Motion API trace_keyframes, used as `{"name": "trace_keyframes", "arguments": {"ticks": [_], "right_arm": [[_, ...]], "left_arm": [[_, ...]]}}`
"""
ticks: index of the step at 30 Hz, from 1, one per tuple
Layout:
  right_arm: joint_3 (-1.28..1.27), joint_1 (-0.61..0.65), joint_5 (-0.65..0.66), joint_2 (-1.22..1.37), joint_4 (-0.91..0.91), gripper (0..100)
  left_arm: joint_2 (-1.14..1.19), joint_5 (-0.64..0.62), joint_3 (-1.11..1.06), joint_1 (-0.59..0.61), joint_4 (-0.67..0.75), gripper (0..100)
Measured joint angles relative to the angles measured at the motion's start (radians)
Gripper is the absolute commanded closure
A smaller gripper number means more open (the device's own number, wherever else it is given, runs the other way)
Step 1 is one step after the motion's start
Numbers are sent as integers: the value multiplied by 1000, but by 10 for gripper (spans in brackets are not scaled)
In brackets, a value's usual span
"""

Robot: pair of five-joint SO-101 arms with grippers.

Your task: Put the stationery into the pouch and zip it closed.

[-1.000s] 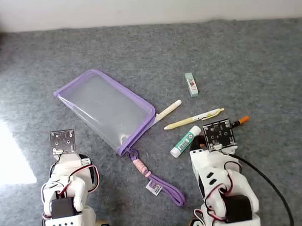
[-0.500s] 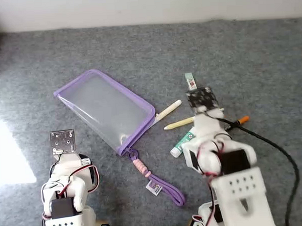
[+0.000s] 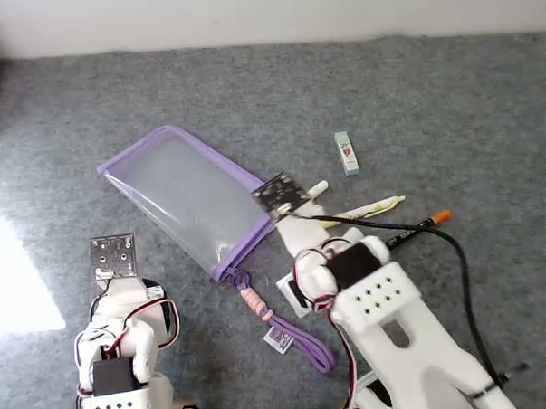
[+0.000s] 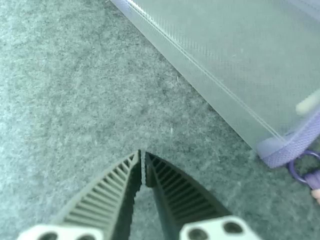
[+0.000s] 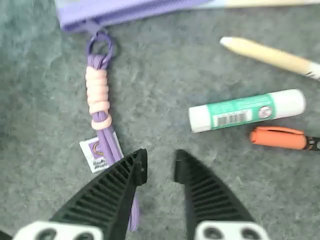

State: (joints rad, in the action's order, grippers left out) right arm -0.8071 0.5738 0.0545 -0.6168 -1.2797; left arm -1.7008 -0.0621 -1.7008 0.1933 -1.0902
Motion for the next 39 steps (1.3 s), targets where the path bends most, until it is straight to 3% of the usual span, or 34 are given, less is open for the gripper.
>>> {"name": "trace_keyframes", "arguments": {"ticks": [19, 36, 39], "right_arm": [[57, 256, -3, 338, 192, 848], [97, 265, -3, 565, 364, 850], [146, 265, -3, 611, 342, 913]], "left_arm": [[0, 0, 0, 0, 0, 986], [0, 0, 0, 0, 0, 986], [0, 0, 0, 0, 0, 986]]}}
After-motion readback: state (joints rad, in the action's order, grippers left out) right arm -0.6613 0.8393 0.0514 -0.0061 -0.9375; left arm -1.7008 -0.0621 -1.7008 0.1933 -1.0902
